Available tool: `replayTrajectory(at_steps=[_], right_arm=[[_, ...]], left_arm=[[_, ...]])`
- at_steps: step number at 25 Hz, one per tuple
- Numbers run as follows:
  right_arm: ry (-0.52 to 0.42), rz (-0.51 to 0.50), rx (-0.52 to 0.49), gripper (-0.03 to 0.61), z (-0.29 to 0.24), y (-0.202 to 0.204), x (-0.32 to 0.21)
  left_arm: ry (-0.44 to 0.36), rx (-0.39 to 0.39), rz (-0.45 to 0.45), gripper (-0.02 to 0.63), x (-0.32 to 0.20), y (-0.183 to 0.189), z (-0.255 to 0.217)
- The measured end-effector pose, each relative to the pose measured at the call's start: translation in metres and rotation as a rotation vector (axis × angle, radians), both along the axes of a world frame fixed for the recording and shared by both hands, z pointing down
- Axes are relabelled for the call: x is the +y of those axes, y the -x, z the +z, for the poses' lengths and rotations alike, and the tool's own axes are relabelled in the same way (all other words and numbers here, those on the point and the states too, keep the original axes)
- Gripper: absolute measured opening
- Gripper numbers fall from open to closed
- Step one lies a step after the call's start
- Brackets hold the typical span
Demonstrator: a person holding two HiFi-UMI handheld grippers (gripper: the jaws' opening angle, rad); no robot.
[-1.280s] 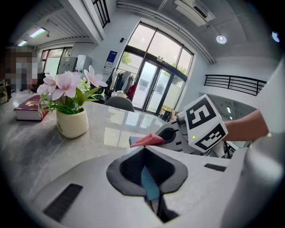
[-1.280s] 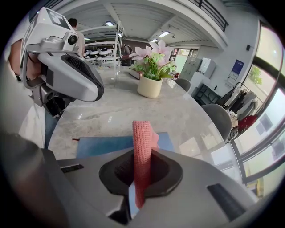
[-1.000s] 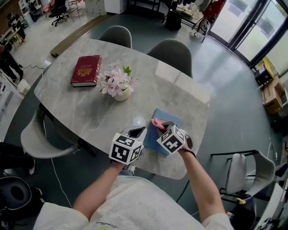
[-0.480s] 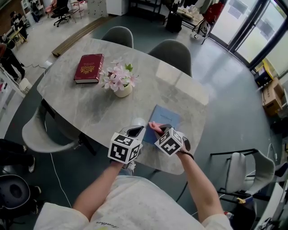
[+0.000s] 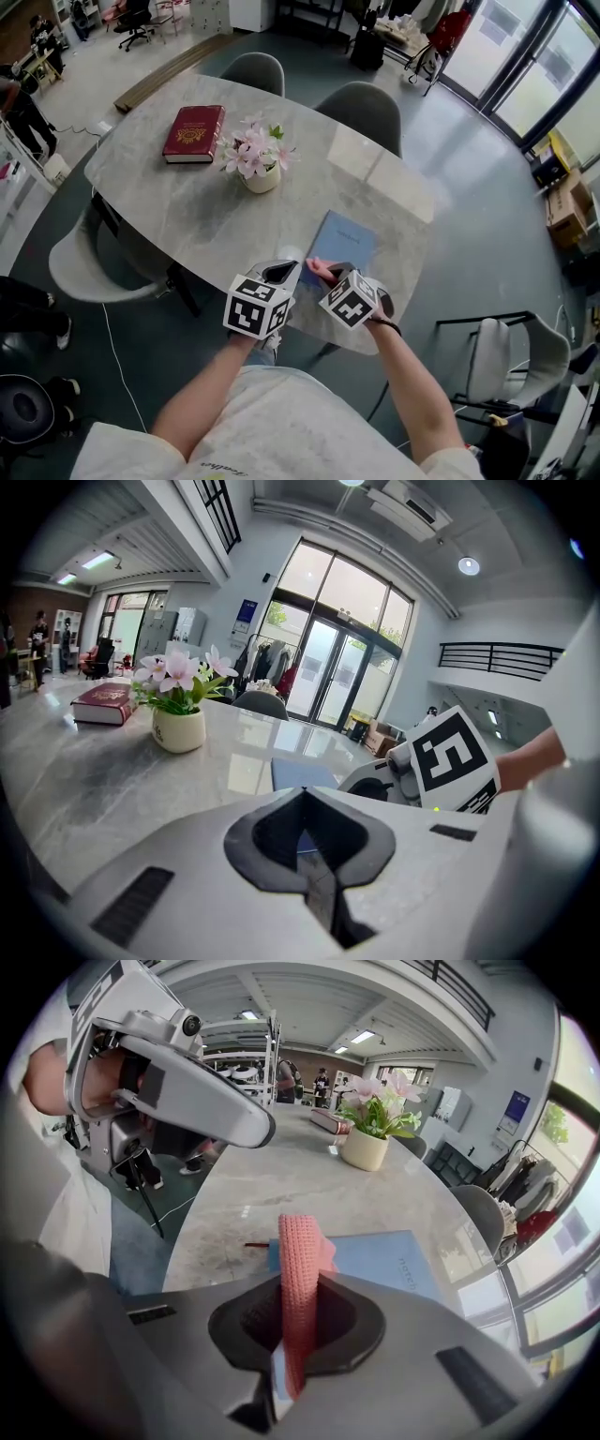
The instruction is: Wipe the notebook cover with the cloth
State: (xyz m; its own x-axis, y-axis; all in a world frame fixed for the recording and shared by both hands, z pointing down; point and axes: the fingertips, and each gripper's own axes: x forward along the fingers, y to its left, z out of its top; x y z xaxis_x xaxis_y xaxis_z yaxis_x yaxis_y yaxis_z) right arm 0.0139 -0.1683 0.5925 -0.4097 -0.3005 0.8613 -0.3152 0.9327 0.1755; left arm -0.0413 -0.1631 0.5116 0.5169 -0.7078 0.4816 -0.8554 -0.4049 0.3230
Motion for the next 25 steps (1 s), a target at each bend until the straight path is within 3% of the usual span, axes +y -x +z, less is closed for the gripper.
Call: replayTrajectory(at_steps=[16, 25], right_arm=[[0.018, -0.035, -0.021, 0.015, 0.001, 0.005, 0.041], [-0.042, -0.050, -0.024, 0.015, -0.026, -0.003, 0.019]], left_arm=[[0.003, -0.001, -0.008, 0.008, 0.031, -0.001, 0.001], [0.011, -0.004, 0.012, 0.008, 0.021, -0.005, 0.004]])
